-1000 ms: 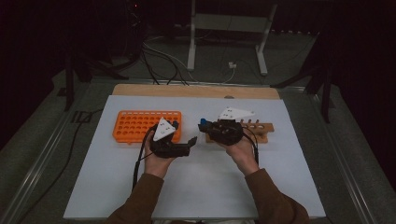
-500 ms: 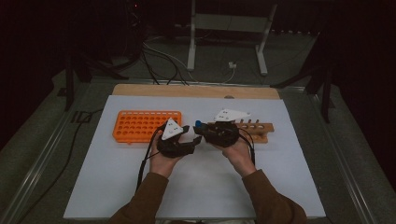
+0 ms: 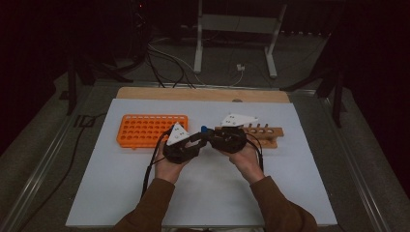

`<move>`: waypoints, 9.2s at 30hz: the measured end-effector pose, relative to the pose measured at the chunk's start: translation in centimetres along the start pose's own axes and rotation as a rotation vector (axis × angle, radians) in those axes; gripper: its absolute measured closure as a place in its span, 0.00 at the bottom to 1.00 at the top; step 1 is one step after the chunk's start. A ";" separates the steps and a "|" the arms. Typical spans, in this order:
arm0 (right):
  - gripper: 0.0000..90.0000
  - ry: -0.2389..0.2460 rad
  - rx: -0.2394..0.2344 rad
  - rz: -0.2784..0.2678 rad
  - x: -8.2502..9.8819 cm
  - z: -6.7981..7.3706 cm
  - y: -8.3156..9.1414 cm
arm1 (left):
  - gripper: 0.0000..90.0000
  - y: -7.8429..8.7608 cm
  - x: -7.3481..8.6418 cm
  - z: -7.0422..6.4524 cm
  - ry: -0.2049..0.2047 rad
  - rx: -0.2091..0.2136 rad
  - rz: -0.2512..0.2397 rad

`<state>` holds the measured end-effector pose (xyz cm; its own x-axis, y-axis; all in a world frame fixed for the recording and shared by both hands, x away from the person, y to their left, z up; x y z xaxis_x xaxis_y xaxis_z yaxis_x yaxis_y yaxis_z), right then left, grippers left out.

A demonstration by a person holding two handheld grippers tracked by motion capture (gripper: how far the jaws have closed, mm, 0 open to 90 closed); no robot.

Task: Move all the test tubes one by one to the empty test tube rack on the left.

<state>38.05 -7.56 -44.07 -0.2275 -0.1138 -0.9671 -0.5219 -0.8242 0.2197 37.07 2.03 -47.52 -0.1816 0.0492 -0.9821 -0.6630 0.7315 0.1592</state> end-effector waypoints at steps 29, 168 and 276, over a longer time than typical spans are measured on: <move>0.25 -0.027 0.119 -0.023 0.8 -3.0 2.6 | 0.86 2.4 -0.7 3.1 0.016 -0.067 -0.021; 0.00 -0.064 0.253 -0.083 3.3 -7.3 10.1 | 0.32 7.1 2.2 9.4 0.130 -0.268 -0.014; 0.85 0.009 0.295 -0.081 -0.3 -9.2 7.2 | 0.01 7.3 2.9 6.5 0.078 -0.268 0.016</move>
<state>41.94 -18.54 -43.37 -0.1694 -0.0603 -0.9837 -0.7548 -0.6338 0.1689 36.37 11.95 -49.88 -0.2419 -0.0005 -0.9703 -0.8263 0.5243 0.2058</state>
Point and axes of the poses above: each handheld gripper's, and its own axes: y roughly backward along the jaws, x roughly out of its underside, z roughly to its left, the point moved 7 cm from there along -y, roughly forward along the jaws, and after that the axes turned 13 degrees about -z, right-handed, at the moved point
